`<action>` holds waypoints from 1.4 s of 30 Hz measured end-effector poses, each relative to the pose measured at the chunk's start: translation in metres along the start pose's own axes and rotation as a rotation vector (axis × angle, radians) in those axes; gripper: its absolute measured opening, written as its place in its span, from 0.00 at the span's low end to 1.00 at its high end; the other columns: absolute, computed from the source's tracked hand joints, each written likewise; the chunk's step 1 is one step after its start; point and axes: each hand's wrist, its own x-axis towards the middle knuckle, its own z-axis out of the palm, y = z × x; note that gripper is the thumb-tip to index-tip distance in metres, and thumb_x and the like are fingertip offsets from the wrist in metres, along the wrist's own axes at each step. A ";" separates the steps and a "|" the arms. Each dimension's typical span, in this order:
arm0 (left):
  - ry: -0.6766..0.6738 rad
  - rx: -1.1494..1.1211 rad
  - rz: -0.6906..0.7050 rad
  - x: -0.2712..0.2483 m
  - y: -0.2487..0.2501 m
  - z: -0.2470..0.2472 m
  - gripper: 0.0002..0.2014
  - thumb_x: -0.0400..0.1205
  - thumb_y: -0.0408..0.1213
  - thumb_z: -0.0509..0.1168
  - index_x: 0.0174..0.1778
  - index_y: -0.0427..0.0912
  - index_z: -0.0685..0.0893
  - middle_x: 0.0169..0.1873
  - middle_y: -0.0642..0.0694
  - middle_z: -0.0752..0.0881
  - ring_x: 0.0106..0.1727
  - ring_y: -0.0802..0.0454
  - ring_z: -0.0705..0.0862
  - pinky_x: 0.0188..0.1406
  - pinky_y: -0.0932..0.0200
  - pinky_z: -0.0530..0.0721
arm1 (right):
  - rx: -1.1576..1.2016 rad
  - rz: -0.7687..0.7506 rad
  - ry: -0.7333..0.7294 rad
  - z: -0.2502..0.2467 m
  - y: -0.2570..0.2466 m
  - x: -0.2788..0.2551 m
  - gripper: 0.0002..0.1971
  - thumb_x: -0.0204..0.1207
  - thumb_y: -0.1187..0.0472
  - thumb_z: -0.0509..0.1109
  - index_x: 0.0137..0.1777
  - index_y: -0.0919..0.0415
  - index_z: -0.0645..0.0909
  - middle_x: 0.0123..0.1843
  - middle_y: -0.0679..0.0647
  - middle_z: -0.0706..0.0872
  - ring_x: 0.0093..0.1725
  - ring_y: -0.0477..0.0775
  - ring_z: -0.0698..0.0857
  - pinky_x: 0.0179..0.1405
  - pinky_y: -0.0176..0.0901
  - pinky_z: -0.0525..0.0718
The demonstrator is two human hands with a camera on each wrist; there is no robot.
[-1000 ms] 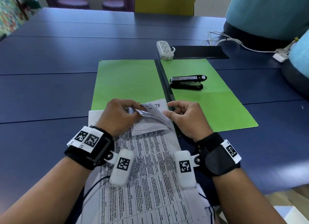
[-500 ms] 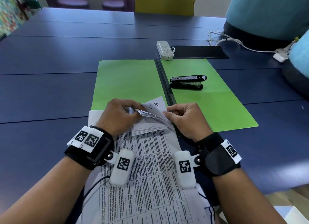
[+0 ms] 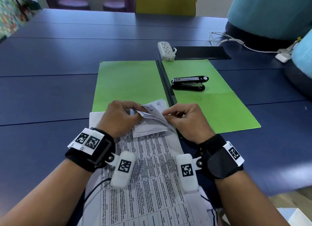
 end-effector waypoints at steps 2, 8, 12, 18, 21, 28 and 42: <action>-0.003 -0.002 0.001 0.000 0.000 0.000 0.12 0.65 0.51 0.70 0.39 0.55 0.95 0.40 0.55 0.94 0.45 0.33 0.91 0.46 0.32 0.90 | 0.010 -0.012 -0.021 0.000 0.000 0.000 0.09 0.71 0.66 0.81 0.39 0.49 0.91 0.44 0.57 0.88 0.38 0.53 0.82 0.41 0.47 0.82; -0.010 0.034 0.037 0.004 -0.008 -0.002 0.15 0.73 0.30 0.79 0.33 0.59 0.91 0.45 0.63 0.91 0.48 0.60 0.89 0.50 0.63 0.85 | -0.065 0.003 -0.101 -0.001 0.001 0.000 0.11 0.72 0.61 0.80 0.40 0.39 0.90 0.61 0.44 0.82 0.64 0.40 0.80 0.68 0.46 0.80; -0.036 0.055 0.038 0.004 -0.008 -0.003 0.07 0.74 0.30 0.79 0.38 0.49 0.94 0.56 0.65 0.90 0.56 0.65 0.88 0.57 0.66 0.84 | -0.084 -0.004 -0.107 -0.002 0.000 0.000 0.13 0.73 0.63 0.79 0.38 0.39 0.90 0.64 0.43 0.81 0.68 0.40 0.78 0.70 0.48 0.78; -0.036 0.007 0.023 0.004 -0.008 0.000 0.11 0.74 0.32 0.78 0.35 0.55 0.94 0.47 0.63 0.93 0.49 0.46 0.92 0.50 0.54 0.91 | -0.090 -0.014 -0.098 -0.001 0.003 0.000 0.11 0.73 0.63 0.79 0.38 0.42 0.90 0.68 0.45 0.79 0.68 0.43 0.78 0.60 0.40 0.77; -0.032 0.018 0.040 0.002 -0.003 -0.001 0.04 0.70 0.47 0.74 0.37 0.64 0.93 0.43 0.61 0.93 0.46 0.33 0.90 0.49 0.33 0.89 | -0.063 0.038 0.044 0.000 0.004 0.003 0.09 0.72 0.58 0.80 0.52 0.48 0.90 0.61 0.50 0.84 0.52 0.49 0.83 0.48 0.34 0.81; -0.017 0.005 0.054 0.001 -0.002 -0.001 0.09 0.66 0.54 0.72 0.38 0.61 0.94 0.44 0.59 0.93 0.46 0.30 0.89 0.47 0.29 0.87 | -0.119 0.132 0.155 0.000 0.012 0.008 0.18 0.70 0.53 0.82 0.58 0.59 0.89 0.48 0.48 0.86 0.36 0.39 0.78 0.40 0.28 0.78; -0.012 0.029 0.008 0.003 -0.003 -0.001 0.09 0.75 0.35 0.78 0.39 0.57 0.94 0.45 0.60 0.93 0.45 0.28 0.88 0.49 0.28 0.87 | -0.070 0.149 0.131 0.000 0.012 0.007 0.19 0.70 0.51 0.81 0.58 0.59 0.88 0.40 0.49 0.85 0.34 0.43 0.78 0.39 0.35 0.81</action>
